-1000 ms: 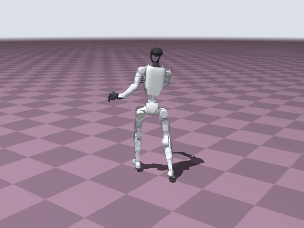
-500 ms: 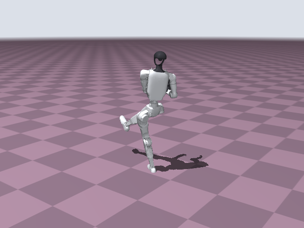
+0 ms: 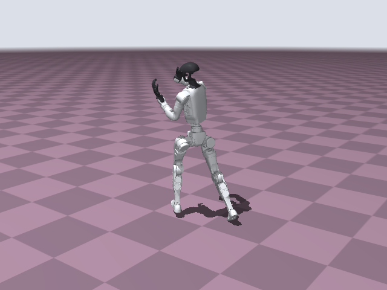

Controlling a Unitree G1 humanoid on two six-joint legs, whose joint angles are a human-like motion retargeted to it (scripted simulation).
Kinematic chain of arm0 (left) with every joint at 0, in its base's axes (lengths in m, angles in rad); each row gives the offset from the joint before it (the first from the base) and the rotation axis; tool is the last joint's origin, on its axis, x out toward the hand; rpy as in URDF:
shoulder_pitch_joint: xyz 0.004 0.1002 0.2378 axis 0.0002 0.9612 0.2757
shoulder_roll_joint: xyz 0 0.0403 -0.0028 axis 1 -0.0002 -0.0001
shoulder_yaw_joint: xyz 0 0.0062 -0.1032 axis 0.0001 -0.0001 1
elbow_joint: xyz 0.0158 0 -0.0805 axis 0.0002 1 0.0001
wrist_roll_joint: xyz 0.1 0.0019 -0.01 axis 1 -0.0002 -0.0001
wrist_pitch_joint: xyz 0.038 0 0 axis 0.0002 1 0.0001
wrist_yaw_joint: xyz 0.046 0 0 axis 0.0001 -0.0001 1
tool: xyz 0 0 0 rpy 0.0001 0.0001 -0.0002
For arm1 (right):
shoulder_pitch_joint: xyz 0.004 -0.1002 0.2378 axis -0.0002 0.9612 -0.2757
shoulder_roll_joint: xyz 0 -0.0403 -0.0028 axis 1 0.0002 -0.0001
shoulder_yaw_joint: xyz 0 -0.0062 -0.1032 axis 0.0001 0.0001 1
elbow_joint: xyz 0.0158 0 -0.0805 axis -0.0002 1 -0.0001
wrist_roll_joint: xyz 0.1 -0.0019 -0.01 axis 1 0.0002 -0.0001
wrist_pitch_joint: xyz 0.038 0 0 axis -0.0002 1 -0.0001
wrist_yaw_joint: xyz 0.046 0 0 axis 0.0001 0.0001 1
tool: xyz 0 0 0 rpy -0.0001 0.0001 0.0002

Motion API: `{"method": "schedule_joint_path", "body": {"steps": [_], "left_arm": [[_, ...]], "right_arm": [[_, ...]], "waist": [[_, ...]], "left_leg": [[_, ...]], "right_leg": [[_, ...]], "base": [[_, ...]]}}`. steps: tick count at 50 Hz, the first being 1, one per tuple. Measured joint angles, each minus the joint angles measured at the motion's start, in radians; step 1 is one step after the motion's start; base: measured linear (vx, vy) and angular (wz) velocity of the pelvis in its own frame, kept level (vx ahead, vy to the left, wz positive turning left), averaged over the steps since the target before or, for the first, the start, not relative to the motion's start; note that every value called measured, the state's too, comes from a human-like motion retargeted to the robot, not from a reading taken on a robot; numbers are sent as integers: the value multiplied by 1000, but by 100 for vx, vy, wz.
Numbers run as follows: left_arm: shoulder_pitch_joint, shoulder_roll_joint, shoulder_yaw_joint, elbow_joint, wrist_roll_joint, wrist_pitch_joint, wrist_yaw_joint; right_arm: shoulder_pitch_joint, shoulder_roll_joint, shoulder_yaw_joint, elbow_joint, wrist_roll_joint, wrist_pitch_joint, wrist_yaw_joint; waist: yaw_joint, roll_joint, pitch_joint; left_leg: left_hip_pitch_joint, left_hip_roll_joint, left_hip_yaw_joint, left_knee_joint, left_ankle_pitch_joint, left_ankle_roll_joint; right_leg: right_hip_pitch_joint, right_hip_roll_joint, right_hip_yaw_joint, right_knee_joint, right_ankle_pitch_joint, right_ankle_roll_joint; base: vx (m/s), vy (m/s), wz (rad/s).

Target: Kungfu

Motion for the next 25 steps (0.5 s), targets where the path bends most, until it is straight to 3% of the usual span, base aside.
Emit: {"method": "schedule_joint_path", "body": {"steps": [2,4,6,10,13,17,25], "left_arm": [[-80,19,-4,-141,141,-65,108],[-165,54,-5,-257,299,-97,277],[-207,82,23,-334,433,-120,438],[-201,115,23,-366,588,-138,656],[-160,115,2,-342,577,-99,672],[-138,98,-4,-318,505,-21,678],[-73,154,160,-214,245,111,558]], "right_arm": [[-184,-36,25,-76,-36,-1,-4],[-329,-39,26,-125,-103,-5,-21],[-401,-9,22,-150,-189,-11,-36],[-388,73,-15,-145,-324,40,-114],[-309,103,-31,-112,-373,57,-193],[-215,140,-51,-49,-392,49,-217],[-13,343,-128,138,-288,76,-110]], "waist": [[92,-62,-14],[123,-73,-10],[111,-68,3],[39,-2,5],[8,35,-10],[-5,58,2],[-138,160,-18]], "left_leg": [[-120,25,4,103,-36,-25],[-200,65,-35,170,-52,-61],[-243,48,-36,199,-40,-68],[-262,64,-54,194,3,-93],[-246,95,-60,156,35,-120],[-172,142,25,55,84,-104],[27,428,217,-181,155,-117]], "right_leg": [[51,41,3,-60,-24,117],[49,128,33,-91,-182,117],[40,116,9,-84,-312,117],[17,142,-49,-30,-448,117],[20,161,-37,-36,-470,117],[4,84,-30,-13,-500,96],[-166,74,-6,115,-536,-34]], "base": [[-14,-73,-38],[-42,-57,3],[-41,-6,33],[-50,13,7],[-38,13,-29],[-45,22,-100],[-66,11,-193]]}}
